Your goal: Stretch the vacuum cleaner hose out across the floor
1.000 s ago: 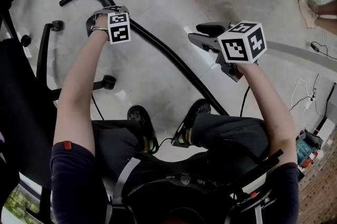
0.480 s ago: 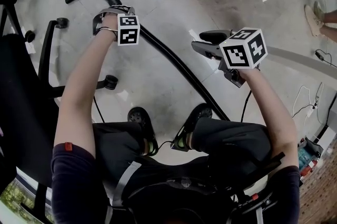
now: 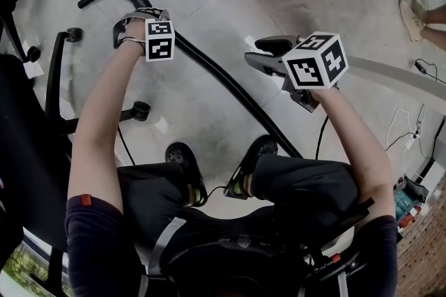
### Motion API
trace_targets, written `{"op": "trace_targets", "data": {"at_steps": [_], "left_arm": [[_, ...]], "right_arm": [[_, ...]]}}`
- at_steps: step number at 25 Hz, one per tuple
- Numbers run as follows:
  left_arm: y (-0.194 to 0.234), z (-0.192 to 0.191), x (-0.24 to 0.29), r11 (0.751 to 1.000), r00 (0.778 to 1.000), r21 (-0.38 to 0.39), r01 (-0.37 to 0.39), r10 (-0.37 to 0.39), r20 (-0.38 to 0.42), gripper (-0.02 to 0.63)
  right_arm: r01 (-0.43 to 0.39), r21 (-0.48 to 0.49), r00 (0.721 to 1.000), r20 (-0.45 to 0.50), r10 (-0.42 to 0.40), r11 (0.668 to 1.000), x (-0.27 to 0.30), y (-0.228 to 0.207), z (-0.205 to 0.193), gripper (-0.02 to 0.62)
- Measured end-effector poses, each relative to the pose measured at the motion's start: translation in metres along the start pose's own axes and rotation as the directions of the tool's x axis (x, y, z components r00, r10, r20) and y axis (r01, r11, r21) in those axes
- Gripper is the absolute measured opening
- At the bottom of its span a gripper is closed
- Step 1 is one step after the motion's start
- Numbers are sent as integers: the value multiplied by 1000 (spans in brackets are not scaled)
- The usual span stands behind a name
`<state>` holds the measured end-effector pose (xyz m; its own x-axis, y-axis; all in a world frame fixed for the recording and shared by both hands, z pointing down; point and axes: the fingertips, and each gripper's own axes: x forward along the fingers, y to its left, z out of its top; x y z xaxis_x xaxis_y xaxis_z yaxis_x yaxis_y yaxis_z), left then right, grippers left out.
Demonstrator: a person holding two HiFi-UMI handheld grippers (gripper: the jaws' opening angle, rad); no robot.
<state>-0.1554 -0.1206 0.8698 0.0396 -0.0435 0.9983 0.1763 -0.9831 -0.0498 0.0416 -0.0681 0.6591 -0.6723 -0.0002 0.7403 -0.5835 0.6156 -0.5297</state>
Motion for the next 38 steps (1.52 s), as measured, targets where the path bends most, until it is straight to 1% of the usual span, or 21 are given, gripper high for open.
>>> {"op": "trace_targets", "data": {"at_steps": [6,10,15,18,20,21,22,23,25,28,29,31,34,36,38], "left_arm": [[-2,0,0,1000,1000,15,2,-2,-18,238],[-2,0,0,1000,999,19,7,-6,-53,238],[-9,2,-1,999,995,44,28,-23,-95,241],[-10,2,-4,999,996,41,10,-6,-90,245],[-8,1,-6,1000,997,13,3,-2,-77,253],[-6,-1,-7,1000,998,-24,6,-8,-69,366],[-5,-3,-8,998,998,-62,18,-22,-66,456],[-5,-7,-9,996,997,-85,36,-42,-71,456],[-8,-10,-12,995,994,-79,64,-71,-83,456],[-10,4,-15,997,997,-54,59,-61,-45,456],[-10,9,-17,997,998,-60,50,-52,-27,456],[-8,17,-26,995,1000,-98,28,-27,13,456],[-11,33,-52,979,994,-202,9,12,106,456],[-19,43,-76,957,984,-289,34,18,177,456],[-27,47,-100,925,972,-373,67,23,232,456]], "right_arm": [[-21,21,1000,7,20,1000,4,-5,-3,178],[-49,37,998,29,48,998,11,-7,2,178],[-98,71,993,68,93,993,14,-4,8,179],[-121,98,990,84,112,988,14,-5,2,178],[-132,120,989,83,123,984,15,-7,-8,179],[-137,135,989,81,127,981,17,-8,-14,179],[-141,152,988,80,130,978,18,-10,-19,179],[-144,167,988,80,132,975,19,-12,-23,179],[-149,192,987,91,134,970,19,-13,-25,178],[-162,216,983,119,139,963,16,-13,-22,178],[-164,219,982,130,138,962,15,-13,-19,179],[-161,217,979,156,129,963,11,-10,-14,179],[-155,200,977,179,120,968,-2,5,-9,179],[-147,193,978,177,113,970,-18,19,-10,179],[-140,199,978,180,105,970,-37,34,-9,179]]}}
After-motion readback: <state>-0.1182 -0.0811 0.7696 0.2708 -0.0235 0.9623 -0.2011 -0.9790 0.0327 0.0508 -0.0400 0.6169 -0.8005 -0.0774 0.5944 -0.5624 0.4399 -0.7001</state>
